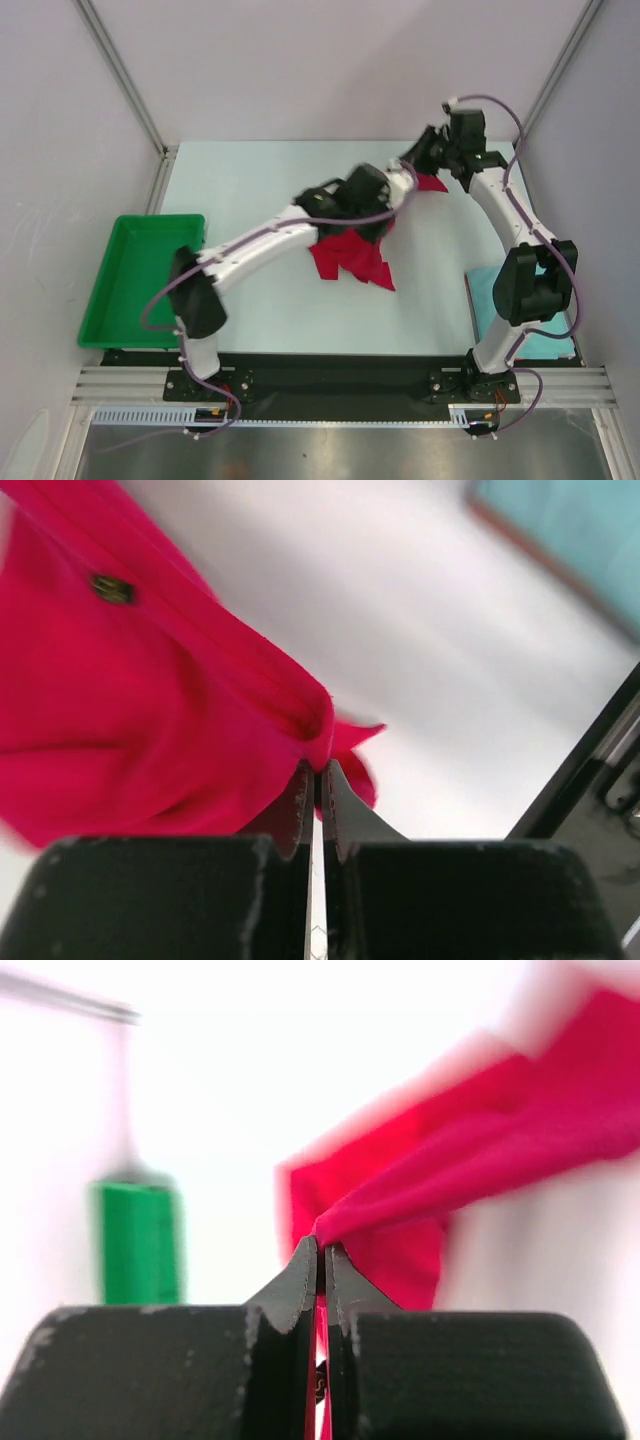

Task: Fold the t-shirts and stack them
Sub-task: Flatten the tshirt out

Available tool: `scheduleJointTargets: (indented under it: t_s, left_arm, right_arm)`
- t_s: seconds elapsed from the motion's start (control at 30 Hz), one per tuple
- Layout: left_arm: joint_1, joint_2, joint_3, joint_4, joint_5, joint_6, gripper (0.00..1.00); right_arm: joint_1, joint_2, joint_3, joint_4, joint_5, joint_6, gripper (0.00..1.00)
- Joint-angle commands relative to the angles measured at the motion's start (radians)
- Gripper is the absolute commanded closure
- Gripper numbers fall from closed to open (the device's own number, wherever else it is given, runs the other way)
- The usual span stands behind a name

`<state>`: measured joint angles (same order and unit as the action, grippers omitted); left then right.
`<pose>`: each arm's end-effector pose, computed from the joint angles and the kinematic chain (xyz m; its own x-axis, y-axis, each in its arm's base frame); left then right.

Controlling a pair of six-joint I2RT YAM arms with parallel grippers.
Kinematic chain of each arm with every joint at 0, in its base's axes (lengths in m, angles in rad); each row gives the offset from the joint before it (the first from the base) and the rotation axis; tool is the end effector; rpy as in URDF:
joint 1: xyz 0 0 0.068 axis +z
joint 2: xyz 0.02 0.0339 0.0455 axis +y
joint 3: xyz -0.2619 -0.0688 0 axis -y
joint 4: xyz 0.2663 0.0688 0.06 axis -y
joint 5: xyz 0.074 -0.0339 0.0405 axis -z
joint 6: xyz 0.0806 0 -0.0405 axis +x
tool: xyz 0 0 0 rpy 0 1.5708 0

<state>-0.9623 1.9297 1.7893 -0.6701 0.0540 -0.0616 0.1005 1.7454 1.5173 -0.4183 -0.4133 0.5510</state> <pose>0.2768 -0.4050 0.2689 -0.4652 0.5602 -0.6854 0.8135 0.5759 -0.0815 0.4509 0.0780 0.2806 -0.7257 0.4087 -0.5535 -0.0363 0.7806 0.6240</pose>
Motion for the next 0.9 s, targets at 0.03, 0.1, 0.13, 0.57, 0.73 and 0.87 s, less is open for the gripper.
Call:
scheduleJointTargets:
  t_s: [0.03,0.1,0.13,0.57,0.73,0.87]
  left_arm:
    - [0.117,-0.356,0.012,-0.020,-0.048,0.060,1.00]
    - [0.158,-0.453,0.004,-0.031,-0.051,0.059,1.00]
    - [0.168,-0.538,0.008,-0.037,-0.051,0.059,0.99]
    - [0.171,-1.100,0.199,-0.037,0.037,-0.073,0.99]
    - [0.171,-1.080,0.311,0.033,0.078,-0.096,1.00]
    - [0.171,-0.997,0.213,0.081,0.124,-0.093,1.00]
  right_arm:
    - [0.151,-0.069,0.236,0.160,-0.053,0.085,1.00]
    - [0.195,-0.070,0.315,0.223,-0.064,0.136,1.00]
    - [0.247,-0.070,0.343,0.258,-0.068,0.153,1.00]
    - [0.622,0.031,0.819,0.449,-0.050,0.200,1.00]
    - [0.608,0.037,0.827,0.458,-0.048,0.210,1.00]
    - [0.529,0.011,0.720,0.421,-0.070,0.240,1.00]
